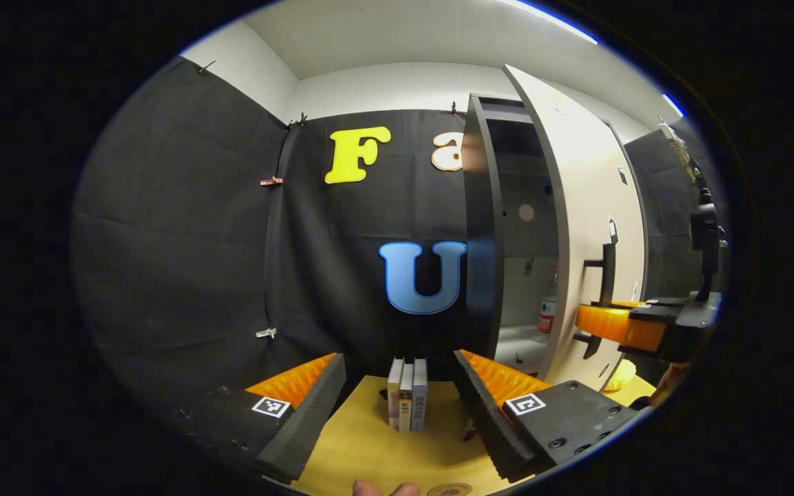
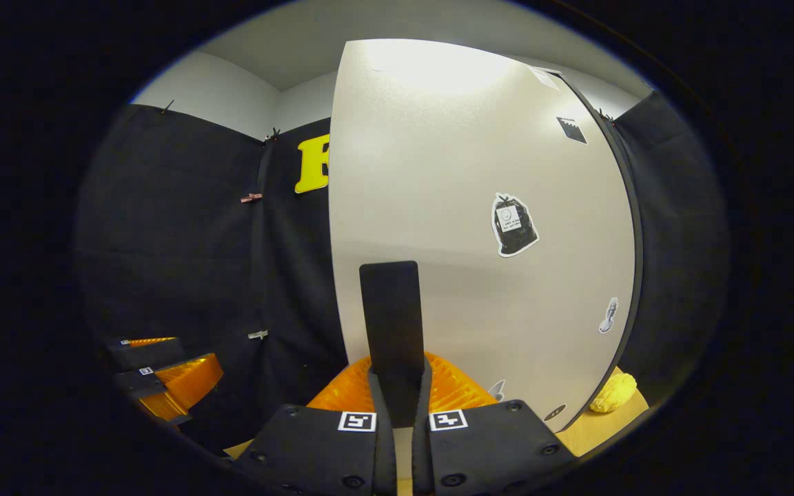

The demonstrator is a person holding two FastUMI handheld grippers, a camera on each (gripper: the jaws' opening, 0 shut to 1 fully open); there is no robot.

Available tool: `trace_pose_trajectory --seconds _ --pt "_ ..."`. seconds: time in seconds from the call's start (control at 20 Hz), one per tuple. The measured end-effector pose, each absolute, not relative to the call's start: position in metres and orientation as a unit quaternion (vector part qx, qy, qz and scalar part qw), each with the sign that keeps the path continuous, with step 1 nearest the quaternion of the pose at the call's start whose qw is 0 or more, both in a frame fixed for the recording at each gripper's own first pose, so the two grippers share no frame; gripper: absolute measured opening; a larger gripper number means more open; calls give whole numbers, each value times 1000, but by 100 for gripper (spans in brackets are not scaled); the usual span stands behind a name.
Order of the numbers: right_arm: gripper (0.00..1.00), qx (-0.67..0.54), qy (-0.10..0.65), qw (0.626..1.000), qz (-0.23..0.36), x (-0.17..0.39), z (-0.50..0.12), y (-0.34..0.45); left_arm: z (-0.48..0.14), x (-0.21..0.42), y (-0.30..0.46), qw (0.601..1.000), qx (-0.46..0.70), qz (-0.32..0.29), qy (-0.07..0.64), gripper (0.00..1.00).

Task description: Open the cabinet door with the right hand, grasp the bottle in the cabinet with the left hand and place it on the coaster, then close the cabinet door with the right hand.

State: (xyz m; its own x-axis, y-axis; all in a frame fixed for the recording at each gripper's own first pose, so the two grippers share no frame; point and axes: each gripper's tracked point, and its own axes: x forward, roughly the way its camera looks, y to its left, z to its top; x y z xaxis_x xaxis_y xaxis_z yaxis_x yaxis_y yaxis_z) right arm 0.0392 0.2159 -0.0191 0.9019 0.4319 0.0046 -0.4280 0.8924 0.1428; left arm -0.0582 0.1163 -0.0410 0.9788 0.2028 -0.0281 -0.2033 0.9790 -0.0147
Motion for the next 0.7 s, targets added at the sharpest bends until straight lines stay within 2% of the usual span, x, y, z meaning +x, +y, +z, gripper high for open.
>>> trace_pose_trajectory --seconds 0.25,0.7 --pt "13 70 13 971 230 12 -18 188 -27 -48 89 997 2 81 -1 98" --pt "13 88 22 976 200 -24 -16 128 -14 -23 27 999 -6 34 -20 98"
